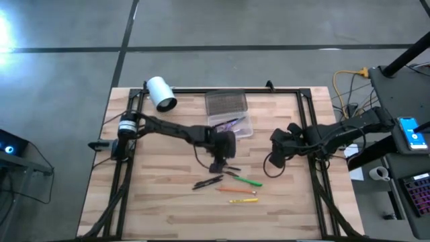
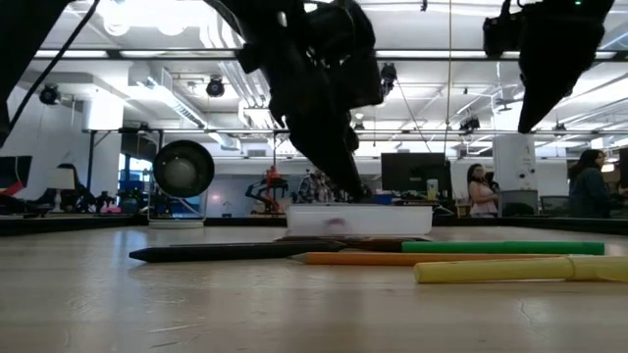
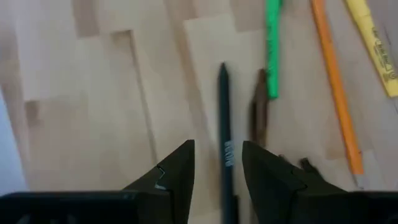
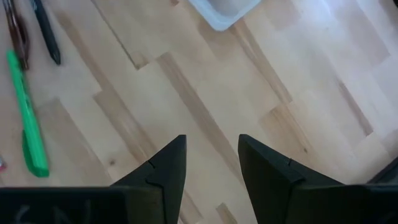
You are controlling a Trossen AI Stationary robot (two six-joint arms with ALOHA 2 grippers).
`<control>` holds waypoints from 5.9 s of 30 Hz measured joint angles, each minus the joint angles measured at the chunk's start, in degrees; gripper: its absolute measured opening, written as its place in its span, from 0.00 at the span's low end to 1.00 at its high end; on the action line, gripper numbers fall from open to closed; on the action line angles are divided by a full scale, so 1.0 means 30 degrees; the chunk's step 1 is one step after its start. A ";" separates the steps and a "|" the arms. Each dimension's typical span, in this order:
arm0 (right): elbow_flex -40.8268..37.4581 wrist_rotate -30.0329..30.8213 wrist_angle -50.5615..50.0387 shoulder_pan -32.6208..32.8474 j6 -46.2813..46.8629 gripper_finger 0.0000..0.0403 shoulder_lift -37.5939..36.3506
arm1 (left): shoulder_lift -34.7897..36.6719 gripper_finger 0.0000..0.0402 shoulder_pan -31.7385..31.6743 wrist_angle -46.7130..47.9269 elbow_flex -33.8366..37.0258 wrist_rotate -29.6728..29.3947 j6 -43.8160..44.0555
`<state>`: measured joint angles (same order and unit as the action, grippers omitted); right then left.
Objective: Pick & place school supplies into a supply box
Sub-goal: Put the top black pen into the supply box
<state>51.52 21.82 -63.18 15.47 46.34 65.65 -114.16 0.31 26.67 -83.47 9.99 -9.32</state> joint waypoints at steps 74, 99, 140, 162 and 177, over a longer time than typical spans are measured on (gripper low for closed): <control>-0.1322 -0.0277 0.0147 0.1017 0.0027 0.34 0.0007 | -0.0596 0.29 0.1651 -0.2353 0.1576 -0.0792 0.6147; -0.1737 -0.0248 0.0140 0.1009 -0.0019 0.34 0.0007 | -0.0316 0.29 0.1436 -0.2418 0.2095 -0.0887 0.6795; -0.1959 -0.0228 0.0147 0.1002 0.0836 0.34 0.0007 | -0.0404 0.03 0.0922 -0.2421 0.2654 -0.4967 0.3281; -0.0032 0.4261 -0.1885 0.1002 0.4141 0.34 -0.1756 | -0.0455 0.03 -0.6321 0.1771 -0.3196 -0.2561 0.7942; -0.0054 0.5238 -0.1871 0.0944 0.4580 0.34 -0.1581 | -0.0781 0.03 -0.6279 -0.5934 0.1255 -0.1389 1.4189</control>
<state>51.35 37.54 -68.79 18.31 60.08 60.90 -116.50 -18.52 8.87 -79.70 5.82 33.25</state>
